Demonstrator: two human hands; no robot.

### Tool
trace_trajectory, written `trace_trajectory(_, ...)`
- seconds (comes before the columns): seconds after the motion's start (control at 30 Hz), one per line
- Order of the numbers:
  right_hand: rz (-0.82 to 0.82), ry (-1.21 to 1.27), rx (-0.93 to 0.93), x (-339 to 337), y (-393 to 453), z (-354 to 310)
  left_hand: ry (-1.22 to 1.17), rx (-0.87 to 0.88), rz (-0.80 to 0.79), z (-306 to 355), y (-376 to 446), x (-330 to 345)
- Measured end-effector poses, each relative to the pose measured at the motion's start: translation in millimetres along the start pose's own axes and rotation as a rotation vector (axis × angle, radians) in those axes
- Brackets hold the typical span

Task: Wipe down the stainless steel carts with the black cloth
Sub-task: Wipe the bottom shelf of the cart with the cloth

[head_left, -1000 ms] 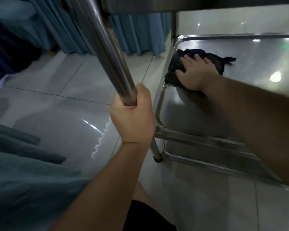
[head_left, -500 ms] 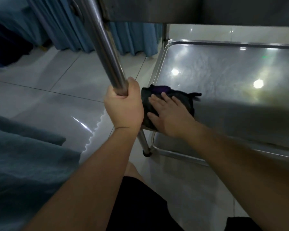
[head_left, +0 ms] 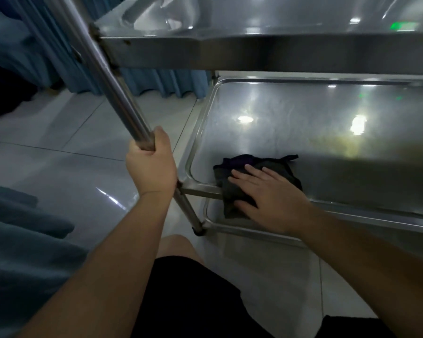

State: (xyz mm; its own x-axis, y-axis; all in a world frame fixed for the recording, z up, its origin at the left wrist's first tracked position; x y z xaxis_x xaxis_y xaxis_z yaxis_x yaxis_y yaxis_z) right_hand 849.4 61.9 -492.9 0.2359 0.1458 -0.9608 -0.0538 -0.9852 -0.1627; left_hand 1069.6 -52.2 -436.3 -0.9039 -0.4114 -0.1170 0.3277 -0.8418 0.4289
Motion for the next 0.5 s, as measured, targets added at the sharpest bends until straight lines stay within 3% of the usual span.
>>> trace_trajectory(0.1, 0.002, -0.012, 0.086, -2.8, -22.7, 36.4, 0.145, 0.030, -0.049, -5.2, -11.6, -6.9)
trace_trajectory(0.23, 0.017, 0.015, 0.235, -11.1, -51.0, 81.5, 0.247, 0.104, 0.051, -21.2, -75.5, -25.7)
trace_trajectory(0.37, -0.004, 0.016, 0.336, -13.3, -59.4, 103.3, 0.141, 0.211, -0.341, -19.0, -121.1, -8.2)
trace_trajectory(0.5, 0.013, 0.021, 0.305, -9.7, -40.5, 90.3, 0.350, 0.476, -0.670, -3.7, -102.8, 46.0)
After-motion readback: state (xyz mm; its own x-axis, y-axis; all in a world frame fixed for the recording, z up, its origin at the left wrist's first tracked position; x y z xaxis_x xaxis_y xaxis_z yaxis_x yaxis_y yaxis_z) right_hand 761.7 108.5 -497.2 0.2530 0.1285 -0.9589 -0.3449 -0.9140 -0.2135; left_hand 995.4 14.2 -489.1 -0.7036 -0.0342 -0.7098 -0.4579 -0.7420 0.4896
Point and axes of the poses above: each hand's wrist, its own y-axis towards the middle knuckle, its own x-axis out of the palm, z = x × y, the point moved 1 cm from there along y, towards the middle knuckle, and after that the axes turned 15 degrees about x, right-handed, at the moved point
